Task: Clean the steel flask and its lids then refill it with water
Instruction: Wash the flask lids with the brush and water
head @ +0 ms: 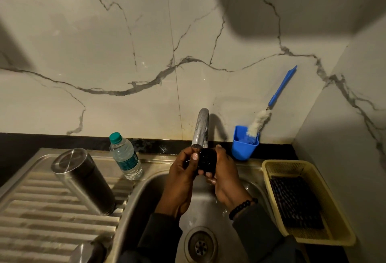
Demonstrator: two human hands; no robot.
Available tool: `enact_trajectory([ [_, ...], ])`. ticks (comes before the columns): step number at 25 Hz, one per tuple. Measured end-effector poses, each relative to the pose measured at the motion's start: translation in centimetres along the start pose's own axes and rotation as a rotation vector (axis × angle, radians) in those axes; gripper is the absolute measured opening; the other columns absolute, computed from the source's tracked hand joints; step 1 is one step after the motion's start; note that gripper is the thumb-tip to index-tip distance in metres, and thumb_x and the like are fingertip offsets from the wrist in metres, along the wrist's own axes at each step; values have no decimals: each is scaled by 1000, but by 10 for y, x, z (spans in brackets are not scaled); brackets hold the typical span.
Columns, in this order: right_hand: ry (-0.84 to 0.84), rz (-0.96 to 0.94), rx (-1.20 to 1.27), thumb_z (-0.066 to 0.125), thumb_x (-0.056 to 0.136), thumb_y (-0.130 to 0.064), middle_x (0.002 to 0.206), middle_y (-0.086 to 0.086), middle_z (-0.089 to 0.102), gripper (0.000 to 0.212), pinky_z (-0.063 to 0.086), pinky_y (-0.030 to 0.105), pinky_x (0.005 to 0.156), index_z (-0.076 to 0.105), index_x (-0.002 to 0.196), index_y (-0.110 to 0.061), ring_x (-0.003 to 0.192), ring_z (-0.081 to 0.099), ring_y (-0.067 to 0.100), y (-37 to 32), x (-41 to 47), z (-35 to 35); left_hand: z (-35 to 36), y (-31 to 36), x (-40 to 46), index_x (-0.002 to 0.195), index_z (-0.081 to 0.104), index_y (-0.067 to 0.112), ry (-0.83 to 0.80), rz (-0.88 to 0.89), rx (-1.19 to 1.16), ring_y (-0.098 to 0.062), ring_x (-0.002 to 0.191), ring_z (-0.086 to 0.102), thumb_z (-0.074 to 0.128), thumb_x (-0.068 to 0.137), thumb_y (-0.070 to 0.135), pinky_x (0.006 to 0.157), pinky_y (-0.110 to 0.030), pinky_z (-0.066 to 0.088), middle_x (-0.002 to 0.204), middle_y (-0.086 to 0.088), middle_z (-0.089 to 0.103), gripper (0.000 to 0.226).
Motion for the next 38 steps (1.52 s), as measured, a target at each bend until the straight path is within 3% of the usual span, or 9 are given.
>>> enact_trajectory([
  [3, 45, 8, -22, 36, 100, -47, 70, 4, 62, 43, 34, 21, 42, 63, 99, -15, 47, 48, 10, 0, 0, -2, -2, -6, -5, 132, 59, 16, -4, 45, 71, -35, 113, 62, 59, 99, 36, 98, -50, 52, 125, -12, 66, 39],
  [7, -40, -63, -166, 30, 97, -58, 82, 9, 71, 48, 35, 22, 48, 65, 102, -25, 62, 54, 16, -6, -3, 5, -2, 5, -10, 129, 60, 21, 11, 128, 213, -23, 113, 64, 67, 92, 32, 89, -33, 56, 121, -1, 68, 38],
  [12, -128, -157, -181, 37, 100, -43, 91, 10, 68, 30, 42, 21, 51, 62, 108, -28, 61, 52, 10, -12, -8, 4, -14, 5, -6, 135, 54, 35, 33, 119, 156, -20, 115, 65, 68, 92, 30, 91, -40, 57, 128, 0, 63, 46],
  [17, -23, -384, -361, 38, 100, -43, 92, 0, 69, 30, 56, 29, 73, 64, 98, -28, 82, 66, 12, -20, -5, 6, 0, 24, -6, 120, 57, 29, 78, 278, 383, -18, 83, 67, 60, 89, 42, 58, -25, 53, 103, -3, 67, 34],
  [23, 50, -645, -559, 40, 101, -30, 98, -1, 60, 24, 49, 17, 75, 60, 102, -17, 88, 60, 3, -27, -12, 7, 11, 25, 1, 99, 54, 22, 159, 298, 410, -12, 66, 61, 50, 100, 31, 57, -15, 47, 81, -2, 64, 9],
  [25, 85, -577, -512, 40, 101, -31, 91, 0, 62, 25, 49, 22, 74, 60, 95, -18, 84, 61, 6, -25, -8, -1, 15, 13, 2, 110, 55, 24, 58, 254, 442, -8, 70, 61, 48, 103, 30, 59, -15, 48, 88, 2, 65, 11],
  [29, 31, -243, -512, 37, 103, -33, 85, 14, 66, 39, 49, 30, 69, 64, 89, -8, 79, 64, 23, -13, 6, 0, 5, 7, -13, 135, 47, 25, 10, 440, 692, 1, 115, 54, 49, 98, 45, 91, -10, 44, 125, 11, 55, 42],
  [34, -91, -175, -740, 38, 102, -27, 80, 8, 60, 36, 49, 33, 76, 64, 95, -3, 76, 58, 19, -7, 5, 24, -5, 14, -18, 125, 50, 24, 216, 598, 1050, -7, 90, 57, 28, 102, 45, 66, -17, 48, 116, 0, 54, 39],
  [38, 31, -551, -836, 47, 99, -30, 85, 6, 65, 32, 55, 35, 74, 68, 87, -10, 75, 62, 16, -24, -1, 31, -19, 14, -7, 87, 60, 18, 457, 290, 655, -10, 62, 60, 30, 105, 40, 58, -34, 49, 72, 0, 64, 41],
])
Point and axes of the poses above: each hand's wrist, its own x-axis towards the middle knuckle, its own z-axis out of the palm, y = z × x, the point moved 8 cm from there along x, towards the middle knuckle
